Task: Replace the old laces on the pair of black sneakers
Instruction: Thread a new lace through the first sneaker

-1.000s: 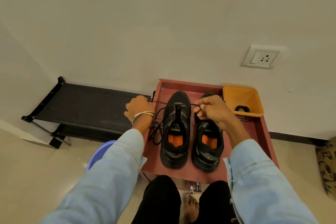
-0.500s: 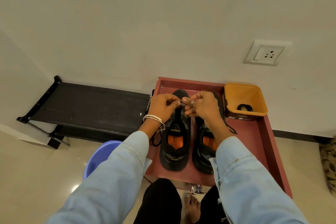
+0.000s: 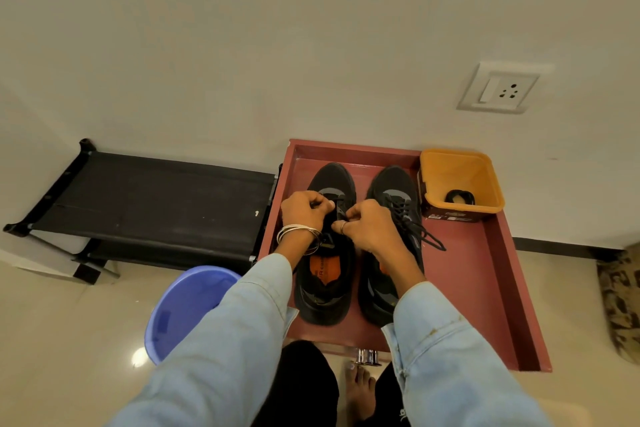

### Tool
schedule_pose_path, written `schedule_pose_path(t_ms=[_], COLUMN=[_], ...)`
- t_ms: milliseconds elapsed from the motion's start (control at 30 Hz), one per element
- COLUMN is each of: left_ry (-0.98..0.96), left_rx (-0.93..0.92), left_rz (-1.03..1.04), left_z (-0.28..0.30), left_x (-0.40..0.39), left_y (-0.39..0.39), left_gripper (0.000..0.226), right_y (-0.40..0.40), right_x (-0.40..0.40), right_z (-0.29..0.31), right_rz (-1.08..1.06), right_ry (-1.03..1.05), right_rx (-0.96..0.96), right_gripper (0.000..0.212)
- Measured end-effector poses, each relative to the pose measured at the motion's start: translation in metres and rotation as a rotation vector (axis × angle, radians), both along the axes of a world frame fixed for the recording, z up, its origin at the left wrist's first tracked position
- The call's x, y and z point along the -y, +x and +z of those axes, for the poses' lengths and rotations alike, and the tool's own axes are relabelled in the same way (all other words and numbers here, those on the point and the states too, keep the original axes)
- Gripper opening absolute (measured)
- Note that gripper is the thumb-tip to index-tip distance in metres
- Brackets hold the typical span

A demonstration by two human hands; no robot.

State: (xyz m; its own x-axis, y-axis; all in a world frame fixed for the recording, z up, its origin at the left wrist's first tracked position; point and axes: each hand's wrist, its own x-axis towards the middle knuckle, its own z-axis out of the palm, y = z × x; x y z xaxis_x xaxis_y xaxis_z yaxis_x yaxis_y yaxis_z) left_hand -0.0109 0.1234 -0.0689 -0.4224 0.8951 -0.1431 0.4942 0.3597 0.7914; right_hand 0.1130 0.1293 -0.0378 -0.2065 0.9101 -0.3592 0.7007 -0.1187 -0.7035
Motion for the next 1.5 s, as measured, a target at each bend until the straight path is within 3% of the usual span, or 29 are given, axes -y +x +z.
schedule_pose_path(t_ms=[267, 467, 667, 967, 1333, 1500], left_ry=[-0.133, -0.226, -0.225, -0.257, -0.143, -0.171], left_rx=[0.118, 0.193, 0.114, -0.198, -0.009, 0.122], left_rz=[0.211, 0.162, -0.042, -0.016, 0.191, 0.261], left_z=[-0.007, -0.005, -0.001, 0.002, -0.009, -0.010], left_x=[-0.014, -0.021, -0.015, -0.021, -0.013, -0.016], left_y=[0.016, 0.011, 0.008, 0.015, 0.020, 0.025], left_gripper=[0.015, 0.019, 0.022, 0.016, 0.006, 0.014], right_y=[0.007, 0.011, 0.014, 0.018, 0.020, 0.010], right_x=[0.000, -0.001, 0.000, -0.001, -0.011, -0.022], right_z=[-0.001, -0.006, -0.008, -0.009, -0.018, -0.031], right_rz=[-0.010, 0.047, 0.035, 0.056, 0.178, -0.061], right_ry=[0.022, 0.017, -0.006, -0.018, 0.003, 0.079], right_rx=[-0.052, -0.085, -0.135, -0.162, -0.107, -0.156], right_gripper=[0.033, 0.026, 0.020, 0.019, 0.025, 0.017])
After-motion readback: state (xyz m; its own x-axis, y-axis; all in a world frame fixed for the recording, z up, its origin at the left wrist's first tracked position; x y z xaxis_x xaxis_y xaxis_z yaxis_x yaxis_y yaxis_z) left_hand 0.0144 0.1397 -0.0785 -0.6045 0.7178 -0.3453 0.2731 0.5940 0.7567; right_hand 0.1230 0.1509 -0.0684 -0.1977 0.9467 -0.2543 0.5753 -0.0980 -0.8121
